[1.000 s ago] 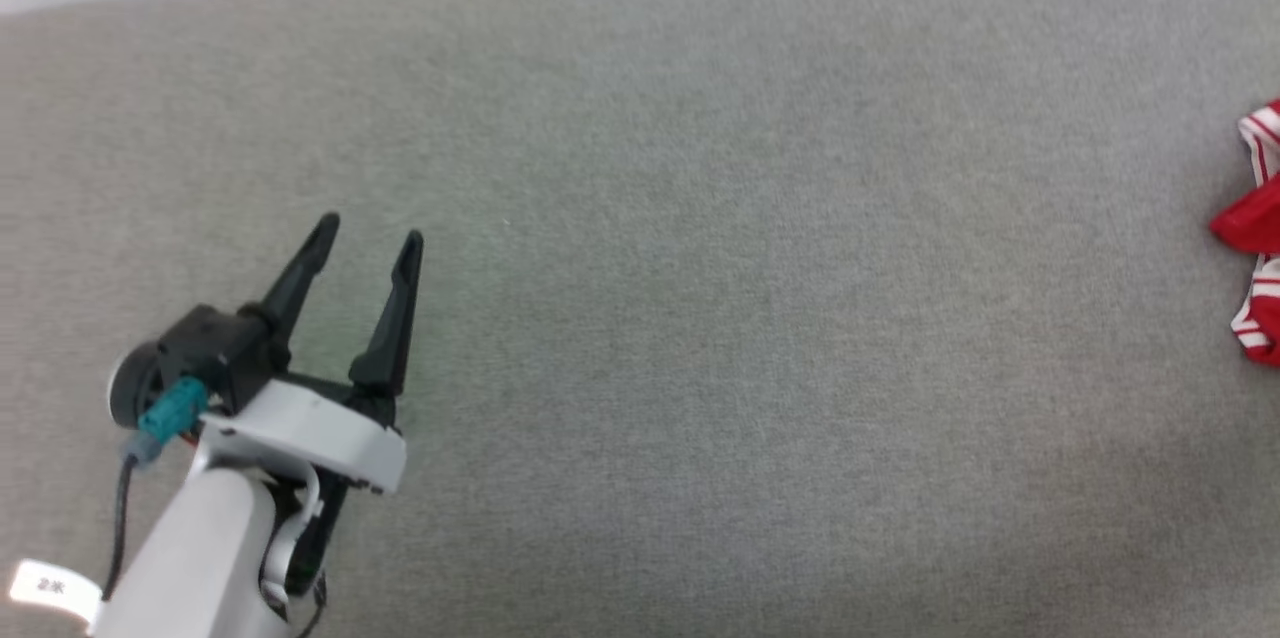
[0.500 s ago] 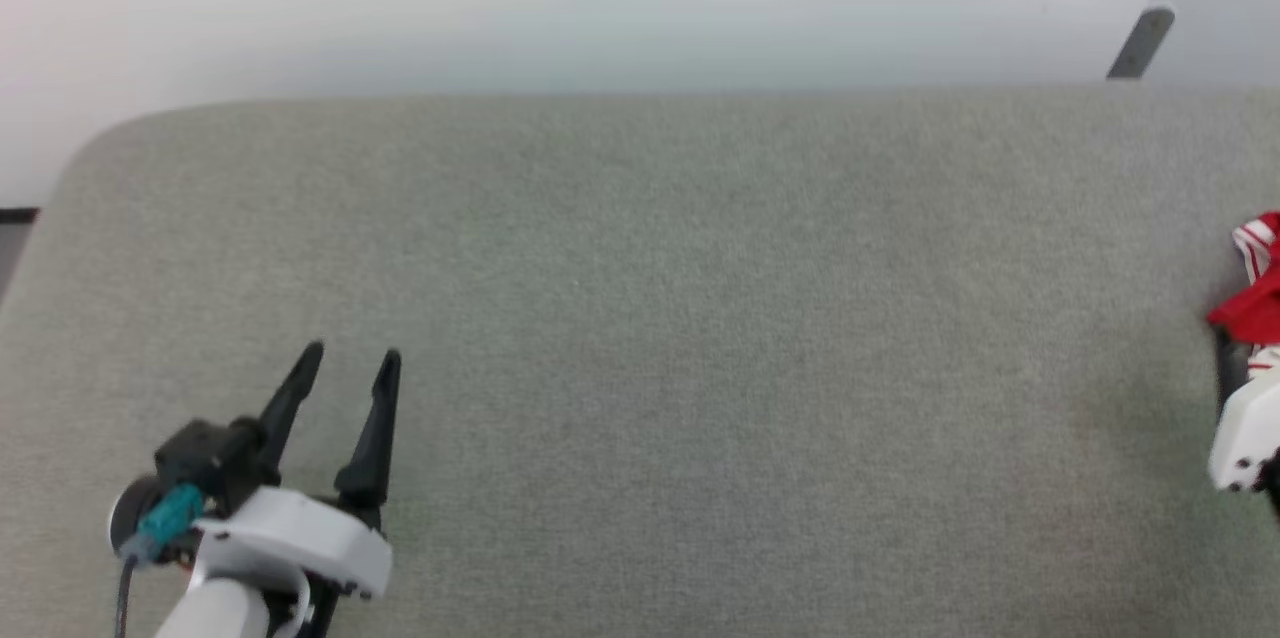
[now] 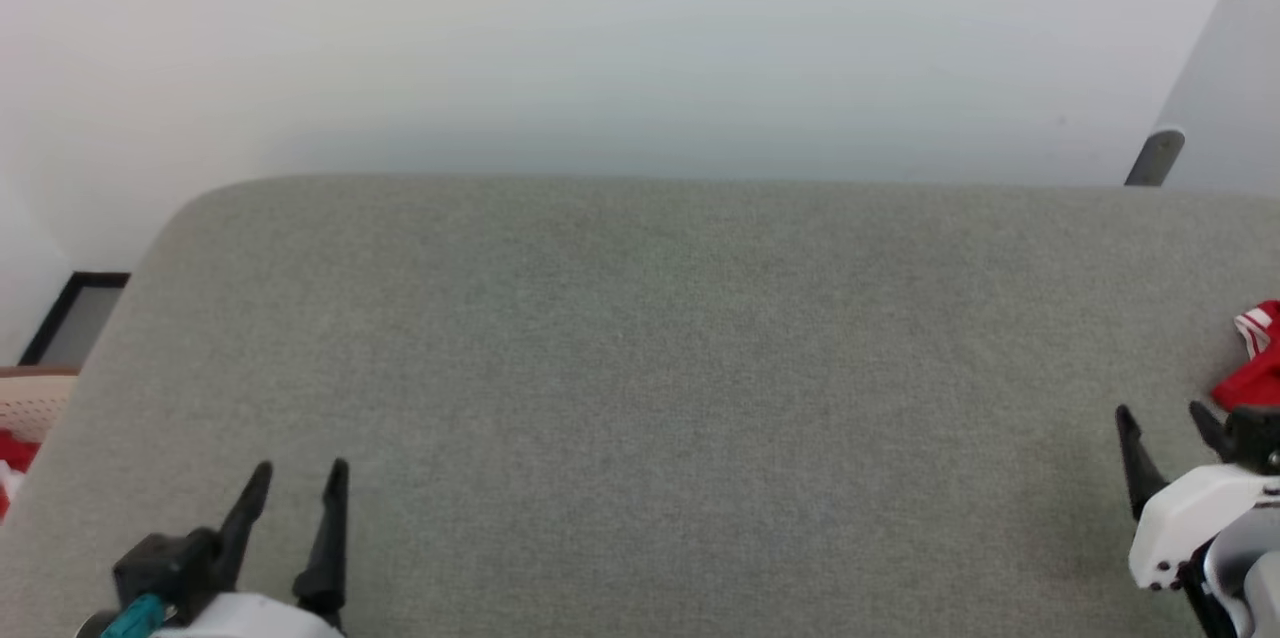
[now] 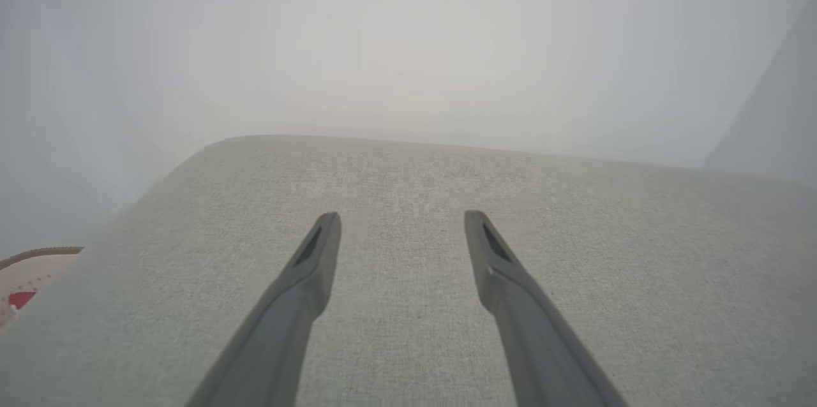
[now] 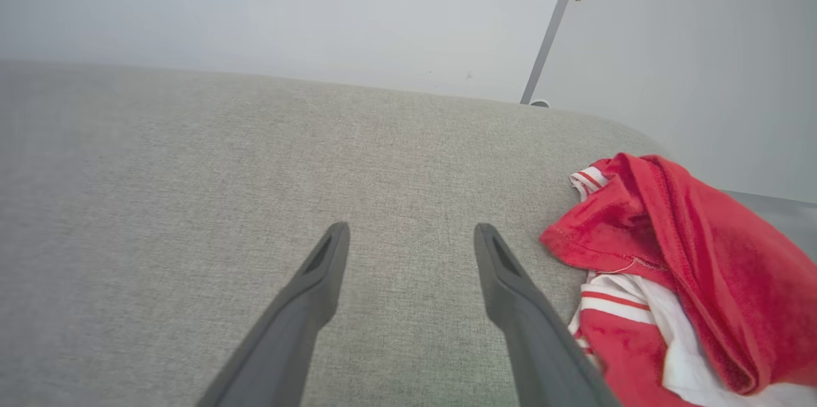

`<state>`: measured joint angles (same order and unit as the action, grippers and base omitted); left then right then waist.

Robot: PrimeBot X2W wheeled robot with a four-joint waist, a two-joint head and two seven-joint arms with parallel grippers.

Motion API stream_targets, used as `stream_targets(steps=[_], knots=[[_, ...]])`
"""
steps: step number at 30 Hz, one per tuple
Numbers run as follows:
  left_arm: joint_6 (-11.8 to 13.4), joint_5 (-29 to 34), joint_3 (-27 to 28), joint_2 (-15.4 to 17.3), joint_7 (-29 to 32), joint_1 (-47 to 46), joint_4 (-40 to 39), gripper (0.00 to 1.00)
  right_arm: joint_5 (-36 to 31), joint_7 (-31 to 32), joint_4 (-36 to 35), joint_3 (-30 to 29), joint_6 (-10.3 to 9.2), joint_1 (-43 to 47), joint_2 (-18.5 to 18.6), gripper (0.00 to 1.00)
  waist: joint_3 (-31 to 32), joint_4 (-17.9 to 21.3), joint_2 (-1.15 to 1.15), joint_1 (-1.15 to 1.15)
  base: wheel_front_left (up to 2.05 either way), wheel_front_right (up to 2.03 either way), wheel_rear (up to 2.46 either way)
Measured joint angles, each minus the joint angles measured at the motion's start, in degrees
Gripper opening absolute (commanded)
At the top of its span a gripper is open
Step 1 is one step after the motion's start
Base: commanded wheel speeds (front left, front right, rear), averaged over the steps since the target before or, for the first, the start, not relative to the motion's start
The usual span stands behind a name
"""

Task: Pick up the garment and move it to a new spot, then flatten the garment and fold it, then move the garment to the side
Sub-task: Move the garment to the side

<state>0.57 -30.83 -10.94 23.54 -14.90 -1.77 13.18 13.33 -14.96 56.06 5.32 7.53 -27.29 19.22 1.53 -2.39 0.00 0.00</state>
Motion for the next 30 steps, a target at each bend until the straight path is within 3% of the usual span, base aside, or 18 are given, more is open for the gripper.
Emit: stream_targets(steps=[15,30], knots=[[0.6,2.2,6.8,-1.8,-0.1,6.8,-2.9,1.00,0.6,0.0,-19.2,-2.2,0.00,15.0,-3.3,1.00,3.5,-0.9,0.00,0.00,0.00,0.00,0.00],[-3.5,6.2,9.9,-3.8,-0.1,9.4,-1.1,1.00,-4.4,0.0,-33.5,-6.9,0.00,28.1,-9.2,1.00,4.3,-0.8,0.00,0.00,0.00,0.00,0.00]])
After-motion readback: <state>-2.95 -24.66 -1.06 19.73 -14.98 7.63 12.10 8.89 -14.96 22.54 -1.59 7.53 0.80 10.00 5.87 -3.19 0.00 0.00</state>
